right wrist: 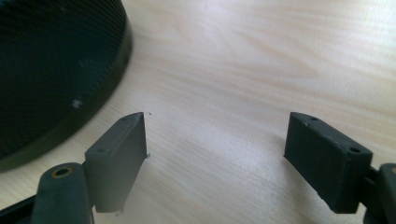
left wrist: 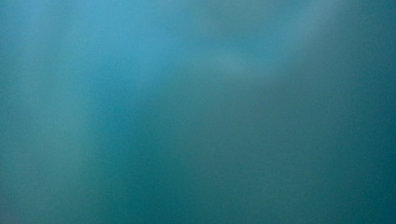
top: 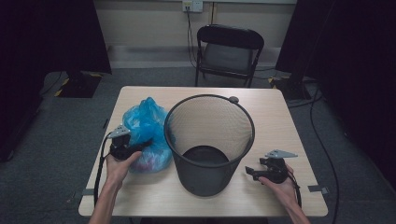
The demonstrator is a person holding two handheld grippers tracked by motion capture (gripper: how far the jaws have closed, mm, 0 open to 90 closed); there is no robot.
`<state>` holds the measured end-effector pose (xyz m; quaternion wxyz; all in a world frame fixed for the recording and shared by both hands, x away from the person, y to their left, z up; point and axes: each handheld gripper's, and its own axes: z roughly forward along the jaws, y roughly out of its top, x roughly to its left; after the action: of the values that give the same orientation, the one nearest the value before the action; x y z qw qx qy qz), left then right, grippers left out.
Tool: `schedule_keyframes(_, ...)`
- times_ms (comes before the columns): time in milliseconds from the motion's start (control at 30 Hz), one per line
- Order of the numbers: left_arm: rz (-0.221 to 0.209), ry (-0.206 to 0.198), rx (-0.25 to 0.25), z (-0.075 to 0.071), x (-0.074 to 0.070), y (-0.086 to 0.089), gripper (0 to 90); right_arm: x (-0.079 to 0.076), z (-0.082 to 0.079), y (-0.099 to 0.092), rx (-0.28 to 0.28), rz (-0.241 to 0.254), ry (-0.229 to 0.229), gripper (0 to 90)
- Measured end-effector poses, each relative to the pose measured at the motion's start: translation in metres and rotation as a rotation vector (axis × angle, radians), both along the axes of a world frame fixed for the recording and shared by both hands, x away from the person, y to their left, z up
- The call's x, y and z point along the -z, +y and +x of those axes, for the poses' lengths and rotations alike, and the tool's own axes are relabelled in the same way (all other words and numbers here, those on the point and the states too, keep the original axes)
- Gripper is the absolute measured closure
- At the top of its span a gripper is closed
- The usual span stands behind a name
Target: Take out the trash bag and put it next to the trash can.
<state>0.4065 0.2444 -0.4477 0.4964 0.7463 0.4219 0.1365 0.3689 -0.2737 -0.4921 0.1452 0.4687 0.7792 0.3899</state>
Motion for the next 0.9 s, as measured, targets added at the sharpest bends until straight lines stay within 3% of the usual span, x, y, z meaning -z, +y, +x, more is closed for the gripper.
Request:
schedule_keyframes(167, -0.002, 0.023, -0.010, 0.008, 0.011, -0.006, 82.3, 0.005, -0.001, 0.007, 0.011, -0.051, -0.023, 19.4)
schedule_keyframes(367, -0.001, 0.013, -0.047, 0.031, 0.016, -0.019, 82.2, 0.006, -0.001, 0.008, 0.015, -0.056, -0.039, 19.0)
schedule_keyframes(400, -0.019, -0.003, -0.050, 0.036, 0.017, -0.024, 82.0, 0.006, -0.001, 0.008, 0.018, -0.054, -0.038, 19.0)
schedule_keyframes(467, -0.066, 0.006, -0.054, 0.043, 0.017, -0.029, 80.9, 0.006, -0.001, 0.008, 0.019, -0.052, -0.039, 19.0)
schedule_keyframes(500, -0.067, 0.014, -0.048, 0.045, 0.015, -0.030, 79.1, 0.006, -0.002, 0.008, 0.021, -0.054, -0.038, 19.0)
schedule_keyframes(767, -0.058, 0.069, -0.055, 0.036, -0.010, -0.021, 35.2, 0.006, -0.002, 0.007, 0.018, -0.049, -0.038, 19.0)
schedule_keyframes(900, -0.071, 0.070, -0.057, 0.027, -0.019, -0.010, 22.1, 0.006, -0.002, 0.006, 0.017, -0.044, -0.035, 19.0)
